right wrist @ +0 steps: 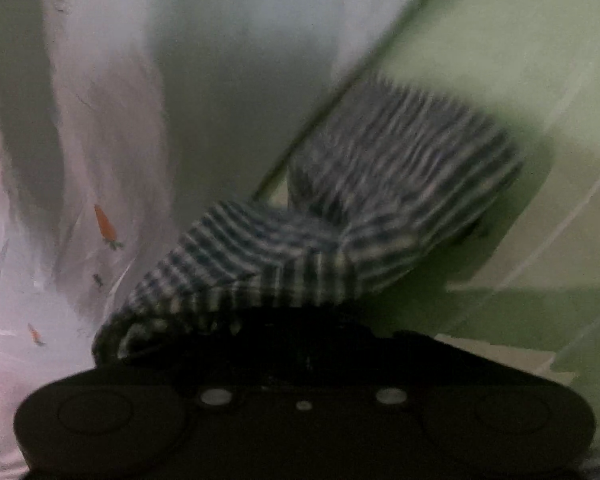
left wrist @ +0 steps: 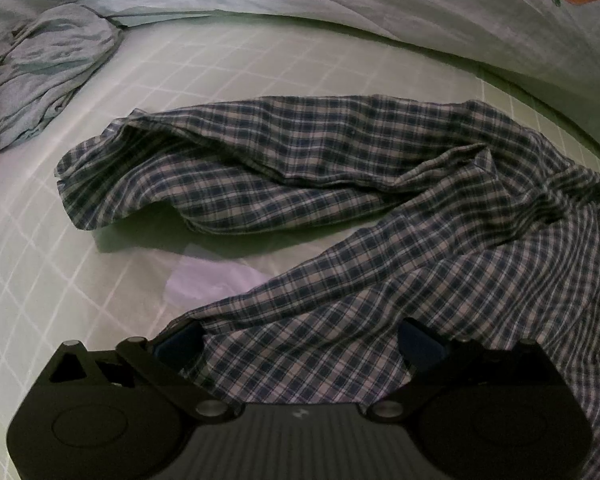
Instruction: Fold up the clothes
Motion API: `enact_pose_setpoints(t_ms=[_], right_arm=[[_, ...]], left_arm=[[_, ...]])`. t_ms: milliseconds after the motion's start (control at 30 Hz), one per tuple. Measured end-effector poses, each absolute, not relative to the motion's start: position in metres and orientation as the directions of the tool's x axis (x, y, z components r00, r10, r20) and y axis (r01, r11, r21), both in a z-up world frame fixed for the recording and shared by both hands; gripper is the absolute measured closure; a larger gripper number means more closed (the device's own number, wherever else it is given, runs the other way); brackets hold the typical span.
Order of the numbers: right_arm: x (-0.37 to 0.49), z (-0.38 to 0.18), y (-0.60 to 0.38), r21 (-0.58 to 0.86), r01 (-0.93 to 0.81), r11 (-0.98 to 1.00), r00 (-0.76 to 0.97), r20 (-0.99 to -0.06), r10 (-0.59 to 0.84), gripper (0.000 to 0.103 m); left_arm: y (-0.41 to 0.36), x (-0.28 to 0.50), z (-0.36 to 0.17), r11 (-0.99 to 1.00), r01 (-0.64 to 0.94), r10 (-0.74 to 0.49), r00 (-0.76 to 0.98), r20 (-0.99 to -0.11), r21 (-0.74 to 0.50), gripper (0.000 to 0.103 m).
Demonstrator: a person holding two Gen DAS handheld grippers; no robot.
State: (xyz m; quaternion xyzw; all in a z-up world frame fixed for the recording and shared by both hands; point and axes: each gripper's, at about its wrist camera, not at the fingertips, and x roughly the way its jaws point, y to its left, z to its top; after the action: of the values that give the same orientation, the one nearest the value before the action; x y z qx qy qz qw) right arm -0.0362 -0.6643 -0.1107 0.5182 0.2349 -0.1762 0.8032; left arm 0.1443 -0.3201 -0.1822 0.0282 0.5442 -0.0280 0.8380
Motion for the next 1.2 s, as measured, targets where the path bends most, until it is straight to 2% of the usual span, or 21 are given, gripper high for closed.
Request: enact_pose_setpoints(t_ms=[233, 367, 533, 567, 600, 667, 733, 800, 833, 933, 1000, 1133, 1200], right_arm=[[-0.105, -0.038, -0.690, 0.609, 0.620, 0.494, 0.783, -0.515, -0.348, 0.101], [-0.128, 0.027, -0.694, 0.427, 0.696, 0.578, 0.718, -0.404, -0.566, 0.103], [-0.153, 0.054, -0.679, 0.098, 0.821, 0.562, 0.561, -0.319, -0.764, 0.103], [-0.157, 0.057, -0.678, 0.042, 0.835, 0.548, 0.533, -0.306, -0.789, 0.102], [-0.157, 0.047, -0.685, 0.037, 0.836, 0.548, 0.521, -0.365, -0.771, 0.102], [-0.160, 0.021, -0.703, 0.070, 0.854, 0.515, 0.480, -0.487, -0.729, 0.099], [-0.167, -0.001, -0.715, 0.145, 0.867, 0.476, 0.464, -0.584, -0.666, 0.090], [-0.178, -0.021, -0.720, 0.177, 0.886, 0.429, 0.435, -0.637, -0.636, 0.063], [-0.182, -0.029, -0.721, 0.181, 0.892, 0.413, 0.423, -0.657, -0.625, 0.061], [-0.195, -0.049, -0.730, 0.264, 0.904, 0.338, 0.421, -0.691, -0.587, 0.057], [-0.212, -0.064, -0.737, 0.398, 0.887, 0.236, 0.459, -0.691, -0.558, 0.048], [-0.232, -0.098, -0.765, 0.620, 0.783, 0.055, 0.558, -0.661, -0.502, 0.042], [-0.231, -0.106, -0.774, 0.668, 0.744, 0.024, 0.591, -0.642, -0.489, 0.039]], left_arm=[[-0.319, 0.145, -0.183, 0.996, 0.088, -0.021, 0.411, -0.911, 0.017, 0.000], [-0.318, 0.148, -0.183, 0.996, 0.092, -0.022, 0.408, -0.913, 0.017, 0.000], [-0.318, 0.150, -0.183, 0.995, 0.095, -0.023, 0.404, -0.914, 0.017, 0.000], [-0.318, 0.150, -0.183, 0.995, 0.094, -0.023, 0.404, -0.914, 0.017, 0.000], [-0.319, 0.149, -0.183, 0.995, 0.094, -0.022, 0.404, -0.914, 0.017, 0.000], [-0.319, 0.150, -0.183, 0.996, 0.093, -0.022, 0.401, -0.916, 0.017, 0.000], [-0.319, 0.152, -0.183, 0.996, 0.093, -0.021, 0.396, -0.918, 0.017, 0.000], [-0.319, 0.153, -0.183, 0.996, 0.093, -0.021, 0.391, -0.920, 0.017, 0.000], [-0.319, 0.153, -0.183, 0.996, 0.092, -0.021, 0.391, -0.920, 0.017, 0.000], [-0.317, 0.152, -0.182, 0.995, 0.102, -0.024, 0.389, -0.921, 0.017, 0.000], [-0.317, 0.151, -0.183, 0.994, 0.104, -0.024, 0.387, -0.922, 0.017, 0.000], [-0.317, 0.153, -0.183, 0.995, 0.101, -0.023, 0.378, -0.926, 0.017, 0.000], [-0.317, 0.153, -0.183, 0.995, 0.100, -0.022, 0.375, -0.927, 0.017, 0.000]])
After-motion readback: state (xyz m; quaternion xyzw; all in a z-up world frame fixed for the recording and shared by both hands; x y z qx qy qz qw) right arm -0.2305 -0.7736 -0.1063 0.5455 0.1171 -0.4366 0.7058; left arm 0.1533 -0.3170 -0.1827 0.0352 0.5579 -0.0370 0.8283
